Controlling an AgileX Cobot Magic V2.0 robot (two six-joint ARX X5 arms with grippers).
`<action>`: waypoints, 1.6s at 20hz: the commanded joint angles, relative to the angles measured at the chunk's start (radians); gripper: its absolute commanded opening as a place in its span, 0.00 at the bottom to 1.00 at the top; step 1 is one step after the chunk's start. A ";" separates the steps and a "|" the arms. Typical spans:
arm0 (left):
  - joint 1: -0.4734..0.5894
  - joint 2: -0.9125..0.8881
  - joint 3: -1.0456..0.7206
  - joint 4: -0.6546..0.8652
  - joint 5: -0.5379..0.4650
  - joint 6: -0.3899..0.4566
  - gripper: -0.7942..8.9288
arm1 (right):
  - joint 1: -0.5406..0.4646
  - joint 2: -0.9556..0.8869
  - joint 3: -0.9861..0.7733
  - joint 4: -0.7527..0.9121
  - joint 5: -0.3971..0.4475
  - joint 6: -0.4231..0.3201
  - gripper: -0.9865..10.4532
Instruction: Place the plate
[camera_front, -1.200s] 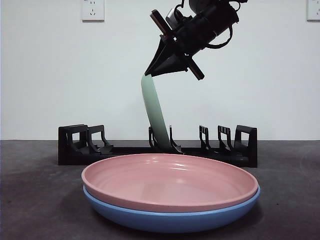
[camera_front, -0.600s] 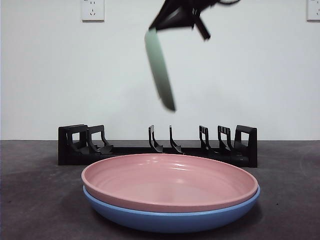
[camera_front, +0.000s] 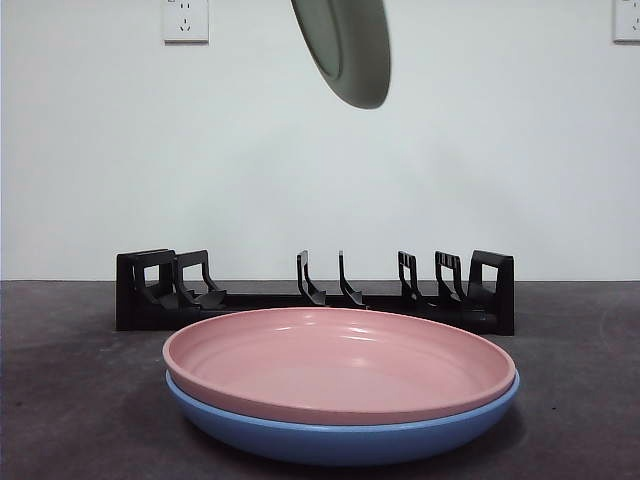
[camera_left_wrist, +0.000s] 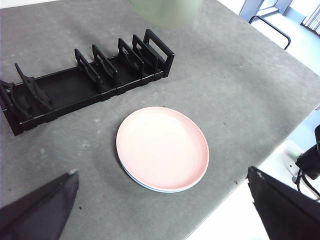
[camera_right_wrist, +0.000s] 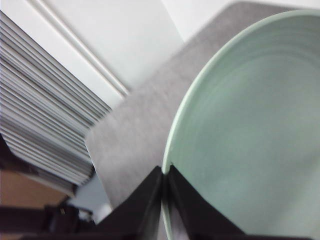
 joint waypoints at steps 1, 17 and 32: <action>-0.006 0.002 0.021 0.004 0.001 0.003 0.63 | 0.029 -0.028 0.026 -0.085 0.050 -0.068 0.10; -0.006 0.002 0.021 0.005 0.001 0.004 0.63 | 0.371 -0.129 0.023 -0.418 0.351 -0.137 0.10; -0.006 0.002 0.021 0.005 0.001 0.006 0.63 | 0.715 -0.127 -0.322 -0.307 0.822 -0.127 0.10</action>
